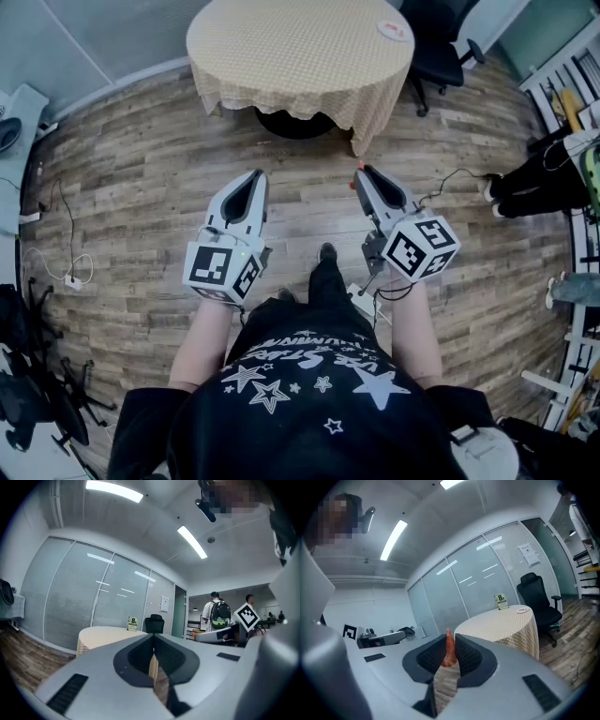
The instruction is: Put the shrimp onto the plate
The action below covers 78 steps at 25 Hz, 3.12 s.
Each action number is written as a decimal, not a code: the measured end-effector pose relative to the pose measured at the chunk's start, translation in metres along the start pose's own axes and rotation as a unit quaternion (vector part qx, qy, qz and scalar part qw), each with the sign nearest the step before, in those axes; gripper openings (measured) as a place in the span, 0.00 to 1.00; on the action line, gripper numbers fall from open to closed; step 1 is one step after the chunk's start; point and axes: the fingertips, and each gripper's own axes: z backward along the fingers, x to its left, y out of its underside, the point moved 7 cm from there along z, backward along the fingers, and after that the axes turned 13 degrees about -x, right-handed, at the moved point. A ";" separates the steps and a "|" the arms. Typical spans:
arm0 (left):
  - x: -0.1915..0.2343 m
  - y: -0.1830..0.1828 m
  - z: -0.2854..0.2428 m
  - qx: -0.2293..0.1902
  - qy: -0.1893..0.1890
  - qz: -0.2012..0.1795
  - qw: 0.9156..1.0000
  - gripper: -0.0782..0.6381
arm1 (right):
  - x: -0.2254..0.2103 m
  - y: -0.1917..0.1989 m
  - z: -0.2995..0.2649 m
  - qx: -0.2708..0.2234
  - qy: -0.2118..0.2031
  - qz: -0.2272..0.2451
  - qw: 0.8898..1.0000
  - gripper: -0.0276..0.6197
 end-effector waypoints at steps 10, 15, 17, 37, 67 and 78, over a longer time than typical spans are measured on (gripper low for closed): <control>-0.024 -0.007 0.028 -0.004 0.027 -0.007 1.000 0.12 | 0.022 0.003 0.035 -0.010 0.004 0.002 1.000 0.14; -0.028 -0.004 0.037 0.004 0.031 -0.011 0.999 0.12 | 0.029 0.011 0.039 -0.008 0.002 0.001 1.000 0.14; -0.025 -0.004 0.041 0.008 0.029 -0.013 0.999 0.12 | 0.032 0.013 0.037 -0.004 0.005 0.007 1.000 0.14; -0.004 0.005 0.053 0.019 0.025 0.002 0.999 0.12 | 0.026 0.023 0.042 0.000 0.040 -0.017 0.999 0.14; 0.019 0.041 -0.139 0.032 0.024 -0.012 0.999 0.12 | -0.142 -0.032 -0.080 -0.016 0.044 -0.042 0.998 0.14; 0.024 0.056 -0.222 0.050 0.003 -0.014 0.999 0.12 | -0.218 -0.054 -0.135 0.000 0.030 -0.062 0.998 0.14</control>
